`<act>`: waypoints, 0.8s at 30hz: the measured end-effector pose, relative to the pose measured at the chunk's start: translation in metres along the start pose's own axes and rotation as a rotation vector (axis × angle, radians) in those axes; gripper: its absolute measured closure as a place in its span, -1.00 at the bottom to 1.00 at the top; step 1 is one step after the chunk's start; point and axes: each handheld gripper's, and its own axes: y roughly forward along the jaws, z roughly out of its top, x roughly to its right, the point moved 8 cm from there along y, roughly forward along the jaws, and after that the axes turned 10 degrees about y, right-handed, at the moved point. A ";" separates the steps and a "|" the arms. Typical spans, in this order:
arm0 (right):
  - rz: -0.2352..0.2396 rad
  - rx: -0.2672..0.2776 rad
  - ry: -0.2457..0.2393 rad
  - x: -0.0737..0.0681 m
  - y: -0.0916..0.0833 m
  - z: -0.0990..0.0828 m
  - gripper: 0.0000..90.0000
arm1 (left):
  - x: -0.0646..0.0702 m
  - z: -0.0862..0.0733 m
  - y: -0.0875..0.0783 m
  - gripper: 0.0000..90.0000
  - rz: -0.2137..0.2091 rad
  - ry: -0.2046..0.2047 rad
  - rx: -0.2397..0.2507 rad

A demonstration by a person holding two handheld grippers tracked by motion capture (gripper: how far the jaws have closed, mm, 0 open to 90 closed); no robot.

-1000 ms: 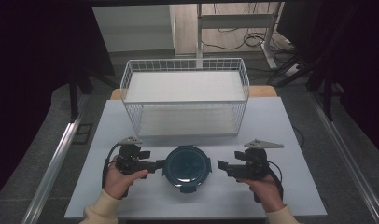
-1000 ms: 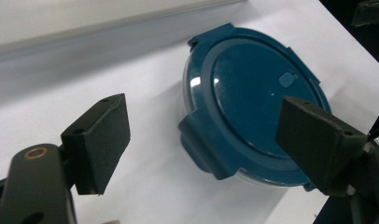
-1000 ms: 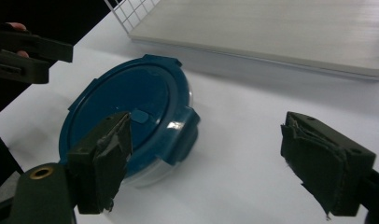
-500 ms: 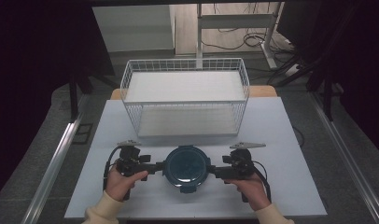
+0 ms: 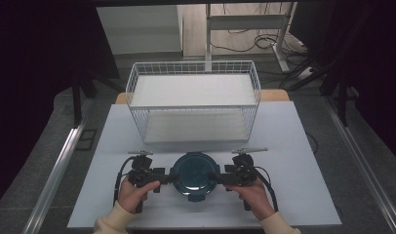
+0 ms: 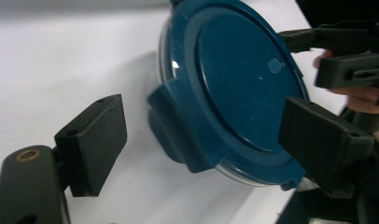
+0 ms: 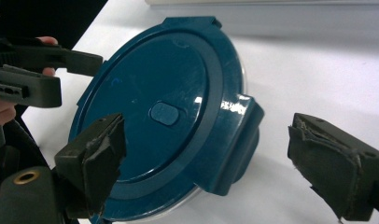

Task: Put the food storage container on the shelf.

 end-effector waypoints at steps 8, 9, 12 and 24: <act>-0.009 -0.033 0.013 -0.001 0.014 -0.003 -0.79 | 0.000 -0.003 0.013 -0.67 -0.005 -0.021 -0.015; -0.008 -0.049 0.016 -0.001 0.018 -0.005 -0.79 | 0.002 -0.004 0.016 -0.66 -0.028 -0.043 -0.008; 0.002 -0.060 0.028 -0.001 0.021 -0.006 -0.78 | 0.003 -0.006 0.022 -0.66 -0.066 -0.074 -0.019; 0.079 -0.071 0.171 0.002 0.022 -0.008 -0.55 | 0.004 -0.009 0.026 -0.55 -0.097 -0.128 -0.027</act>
